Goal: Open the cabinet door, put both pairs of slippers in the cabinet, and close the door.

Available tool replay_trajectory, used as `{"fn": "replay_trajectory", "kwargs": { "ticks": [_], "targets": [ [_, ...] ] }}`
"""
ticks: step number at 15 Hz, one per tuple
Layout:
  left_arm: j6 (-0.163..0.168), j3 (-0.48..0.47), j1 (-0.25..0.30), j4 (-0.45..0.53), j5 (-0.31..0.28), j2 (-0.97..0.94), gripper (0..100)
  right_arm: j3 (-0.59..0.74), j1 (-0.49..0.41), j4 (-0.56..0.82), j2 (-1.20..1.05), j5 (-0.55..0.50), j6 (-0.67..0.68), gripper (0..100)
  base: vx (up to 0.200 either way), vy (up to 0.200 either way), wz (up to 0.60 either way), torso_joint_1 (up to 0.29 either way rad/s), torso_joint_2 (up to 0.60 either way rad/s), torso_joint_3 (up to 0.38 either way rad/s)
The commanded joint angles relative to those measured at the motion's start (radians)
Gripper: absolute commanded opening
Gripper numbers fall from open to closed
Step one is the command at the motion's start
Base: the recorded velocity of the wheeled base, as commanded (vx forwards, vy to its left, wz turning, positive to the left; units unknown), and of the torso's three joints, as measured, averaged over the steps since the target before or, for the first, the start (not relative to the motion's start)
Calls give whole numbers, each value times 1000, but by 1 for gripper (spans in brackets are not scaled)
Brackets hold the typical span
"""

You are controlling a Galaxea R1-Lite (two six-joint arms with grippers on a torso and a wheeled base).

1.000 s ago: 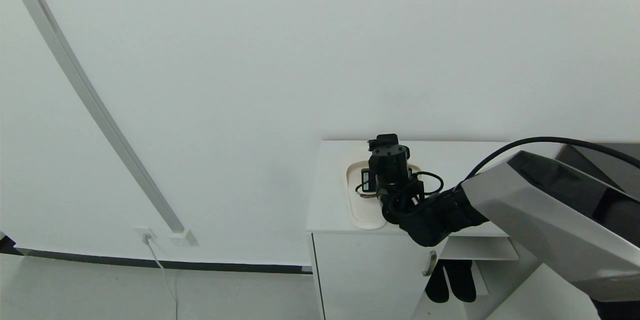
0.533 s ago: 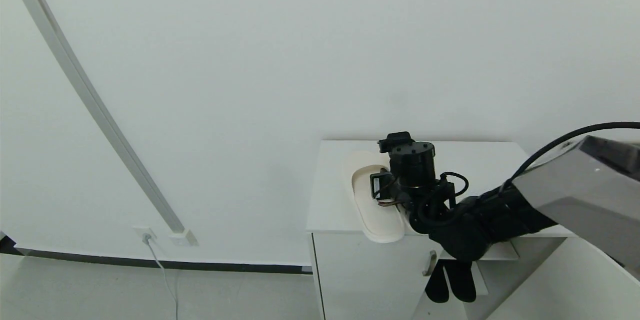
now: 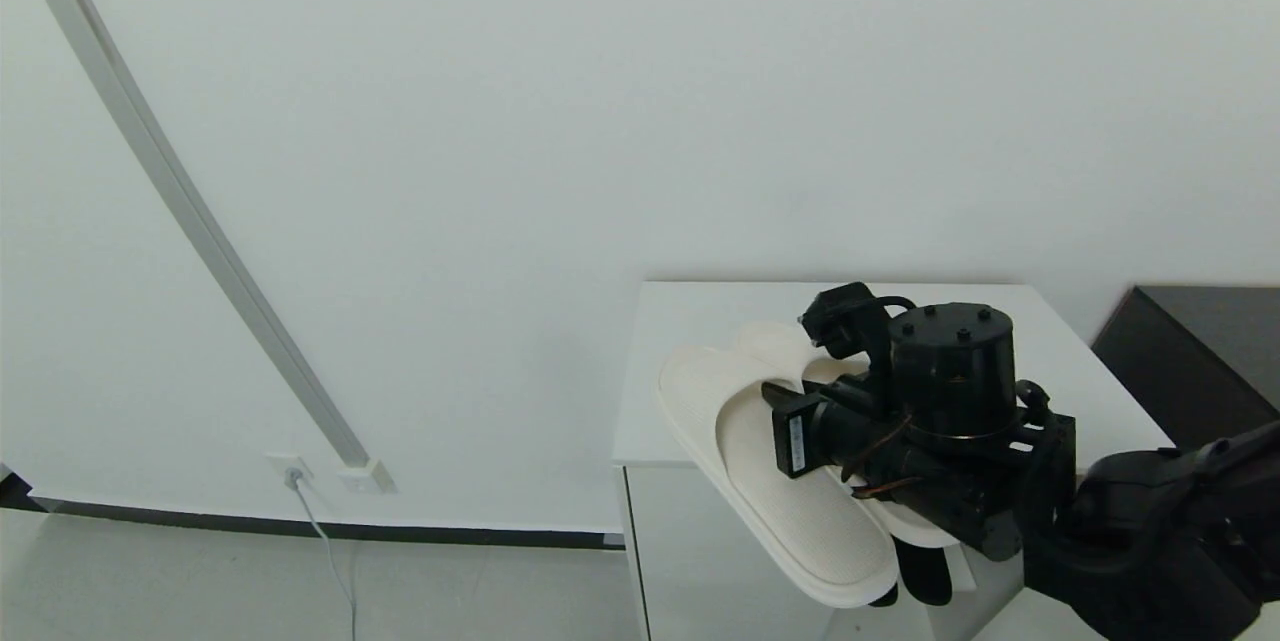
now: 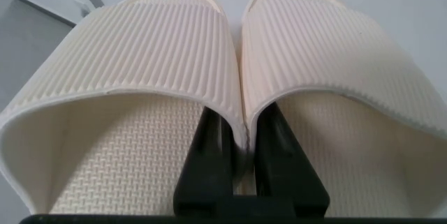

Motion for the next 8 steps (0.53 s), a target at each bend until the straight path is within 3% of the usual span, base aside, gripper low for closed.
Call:
{"fn": "replay_trajectory", "kwargs": {
  "ticks": [1,6,8],
  "targets": [
    [0,0,1,0,0,0,0,9,13,0,-34,-1,0,0,0,0,0,0,0,0],
    [0,0,1,0,0,0,0,34,25,-2,-40,-2,-4,0,0,0,0,0,0,0],
    [0,0,1,0,0,0,0,41,30,-2,-43,-2,-6,0,-200,0,0,10,-2,0]
  ]
}}
